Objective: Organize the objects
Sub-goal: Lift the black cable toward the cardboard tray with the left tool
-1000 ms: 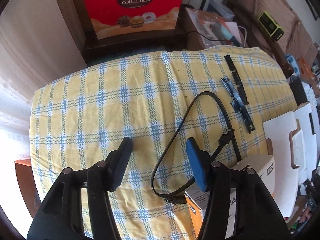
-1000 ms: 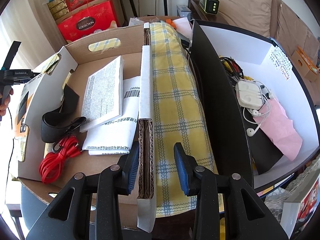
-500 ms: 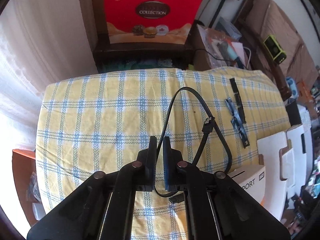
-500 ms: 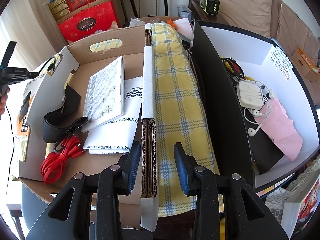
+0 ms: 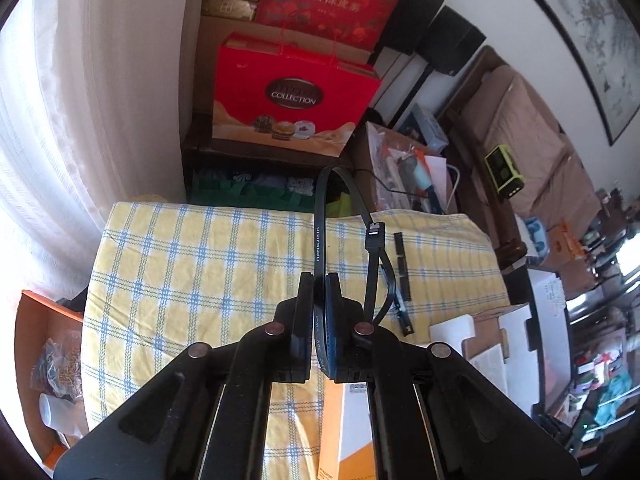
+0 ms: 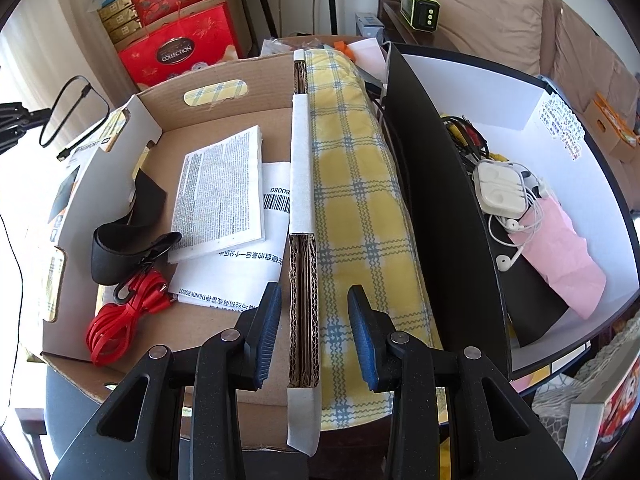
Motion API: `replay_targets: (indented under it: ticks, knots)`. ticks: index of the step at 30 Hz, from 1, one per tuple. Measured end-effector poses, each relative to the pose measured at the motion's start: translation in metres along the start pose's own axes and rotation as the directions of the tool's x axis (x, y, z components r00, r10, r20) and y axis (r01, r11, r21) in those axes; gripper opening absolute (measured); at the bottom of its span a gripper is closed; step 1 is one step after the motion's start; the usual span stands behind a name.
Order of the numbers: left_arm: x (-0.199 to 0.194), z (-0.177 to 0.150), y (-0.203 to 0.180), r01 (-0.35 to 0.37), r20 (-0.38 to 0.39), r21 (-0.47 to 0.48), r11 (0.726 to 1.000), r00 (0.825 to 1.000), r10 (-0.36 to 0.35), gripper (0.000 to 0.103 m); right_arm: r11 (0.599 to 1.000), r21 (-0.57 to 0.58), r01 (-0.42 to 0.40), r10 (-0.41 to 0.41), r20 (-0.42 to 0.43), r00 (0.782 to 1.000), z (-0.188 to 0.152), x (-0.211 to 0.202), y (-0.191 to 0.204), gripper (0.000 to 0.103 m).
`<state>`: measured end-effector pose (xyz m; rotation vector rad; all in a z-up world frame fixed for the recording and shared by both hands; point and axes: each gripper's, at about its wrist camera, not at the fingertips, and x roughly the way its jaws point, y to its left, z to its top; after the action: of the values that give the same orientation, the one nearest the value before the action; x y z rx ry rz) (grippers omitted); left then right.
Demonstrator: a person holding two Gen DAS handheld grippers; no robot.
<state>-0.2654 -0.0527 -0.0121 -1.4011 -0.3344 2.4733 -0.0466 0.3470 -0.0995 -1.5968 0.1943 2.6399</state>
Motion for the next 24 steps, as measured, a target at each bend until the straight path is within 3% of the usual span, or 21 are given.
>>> replay_targets:
  ticks: [7,13,24]
  knots:
    - [-0.035,-0.009,-0.045,0.111,0.024,0.075,0.991,0.993,-0.114,0.005,1.0,0.008,0.0,0.001,-0.003,1.0,-0.002,0.001,-0.001,0.035]
    - [-0.041,-0.026,-0.096,0.248,-0.043,0.13,0.96,0.969,-0.244,0.005,1.0,0.009,-0.003,0.003,-0.001,1.0,-0.003,0.001,-0.001,0.035]
    - [0.01,-0.083,-0.166,0.318,-0.194,0.172,0.932,0.939,-0.284,0.005,1.0,0.019,-0.017,0.017,-0.007,1.0,-0.007,0.002,-0.004,0.035]
